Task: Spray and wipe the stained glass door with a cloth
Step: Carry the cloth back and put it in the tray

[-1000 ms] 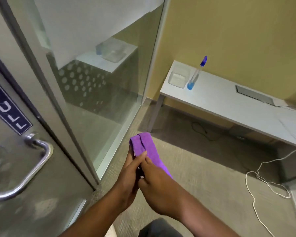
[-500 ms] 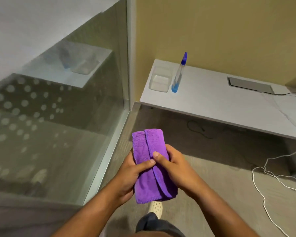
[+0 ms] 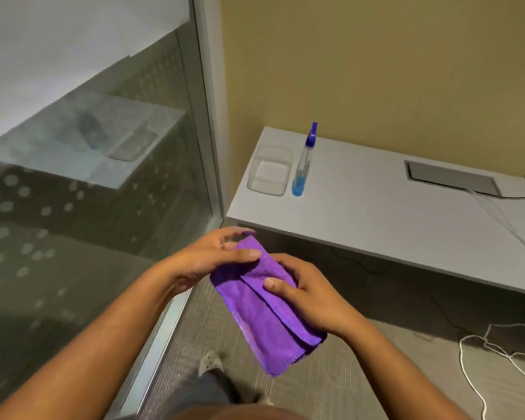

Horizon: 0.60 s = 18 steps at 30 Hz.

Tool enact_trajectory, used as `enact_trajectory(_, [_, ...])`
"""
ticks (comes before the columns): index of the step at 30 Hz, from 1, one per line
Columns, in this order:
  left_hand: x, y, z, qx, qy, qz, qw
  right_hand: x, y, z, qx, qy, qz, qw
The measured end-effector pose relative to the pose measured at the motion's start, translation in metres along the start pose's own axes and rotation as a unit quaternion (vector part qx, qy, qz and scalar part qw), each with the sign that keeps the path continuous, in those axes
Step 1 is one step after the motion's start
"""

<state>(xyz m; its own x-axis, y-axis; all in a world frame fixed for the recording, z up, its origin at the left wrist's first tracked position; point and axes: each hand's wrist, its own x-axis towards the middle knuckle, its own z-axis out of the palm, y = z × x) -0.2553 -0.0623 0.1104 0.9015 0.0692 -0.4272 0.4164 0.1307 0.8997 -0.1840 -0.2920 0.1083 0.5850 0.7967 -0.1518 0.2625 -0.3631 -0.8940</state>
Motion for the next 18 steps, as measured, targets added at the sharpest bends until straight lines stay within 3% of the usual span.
enact_trajectory(3, [0.032,0.016,-0.015,0.076,-0.053,0.0,0.996,0.029,0.009,-0.018,0.053,-0.038,0.024,0.998])
enact_trajectory(9, [0.114,0.034,-0.049,0.027,0.002,0.035,0.999,0.089,0.034,-0.065,0.094,-0.079,0.1,0.987])
enact_trajectory(18, [0.227,0.078,-0.108,-0.095,0.003,0.014,0.995,0.209,0.031,-0.125,0.078,-0.017,0.131,0.988])
